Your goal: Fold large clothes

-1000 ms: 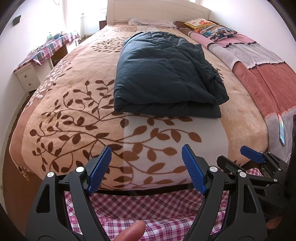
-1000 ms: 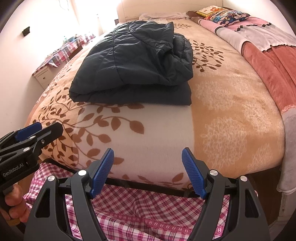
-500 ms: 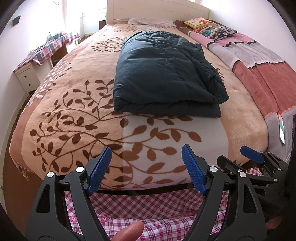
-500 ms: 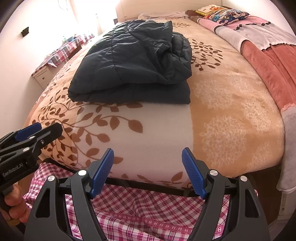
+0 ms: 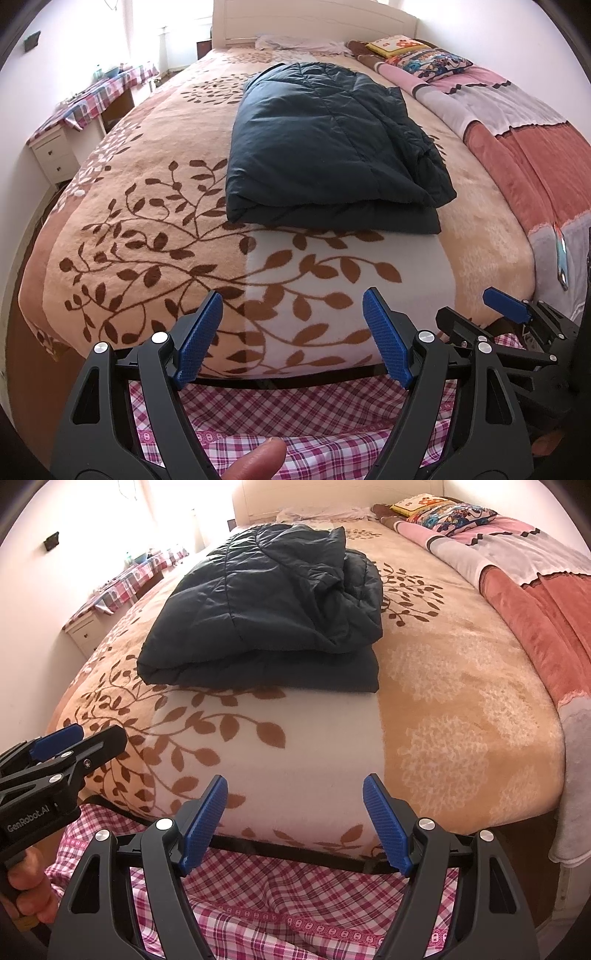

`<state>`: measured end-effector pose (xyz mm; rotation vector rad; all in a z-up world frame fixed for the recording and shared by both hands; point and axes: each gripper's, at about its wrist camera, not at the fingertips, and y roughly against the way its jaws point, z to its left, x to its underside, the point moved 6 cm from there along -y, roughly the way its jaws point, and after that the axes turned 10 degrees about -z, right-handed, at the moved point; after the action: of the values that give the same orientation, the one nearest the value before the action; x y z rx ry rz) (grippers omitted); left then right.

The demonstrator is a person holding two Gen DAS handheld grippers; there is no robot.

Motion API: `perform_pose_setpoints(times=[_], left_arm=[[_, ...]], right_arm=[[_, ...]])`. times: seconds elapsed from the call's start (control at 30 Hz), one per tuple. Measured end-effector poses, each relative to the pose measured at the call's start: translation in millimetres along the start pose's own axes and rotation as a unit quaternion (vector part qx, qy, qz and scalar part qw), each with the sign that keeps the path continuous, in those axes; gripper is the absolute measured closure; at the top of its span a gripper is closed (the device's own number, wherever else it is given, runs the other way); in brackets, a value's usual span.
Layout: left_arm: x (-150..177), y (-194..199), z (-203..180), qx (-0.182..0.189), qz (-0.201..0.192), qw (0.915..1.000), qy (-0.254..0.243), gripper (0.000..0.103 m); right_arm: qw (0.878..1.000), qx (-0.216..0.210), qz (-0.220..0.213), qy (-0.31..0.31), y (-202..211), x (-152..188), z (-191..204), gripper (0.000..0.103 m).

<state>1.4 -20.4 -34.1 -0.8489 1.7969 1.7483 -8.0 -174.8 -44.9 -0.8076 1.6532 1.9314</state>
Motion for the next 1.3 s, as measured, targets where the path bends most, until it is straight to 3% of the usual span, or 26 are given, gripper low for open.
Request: perform_pose_setpoints(times=[0.73, 1.3], left_arm=[[0.9, -0.3, 1.4, 0.001, 0.002, 1.0, 0.002, 0.025], [1.9, 1.0, 0.6, 0.004, 0.001, 1.0, 0.002, 0.025]], right_arm=[[1.0, 0.007, 0.005, 0.0, -0.3, 0.6, -1.7, 0.029], [0.999, 0.034, -0.016, 0.001, 10.0, -5.7, -7.4, 0.029]])
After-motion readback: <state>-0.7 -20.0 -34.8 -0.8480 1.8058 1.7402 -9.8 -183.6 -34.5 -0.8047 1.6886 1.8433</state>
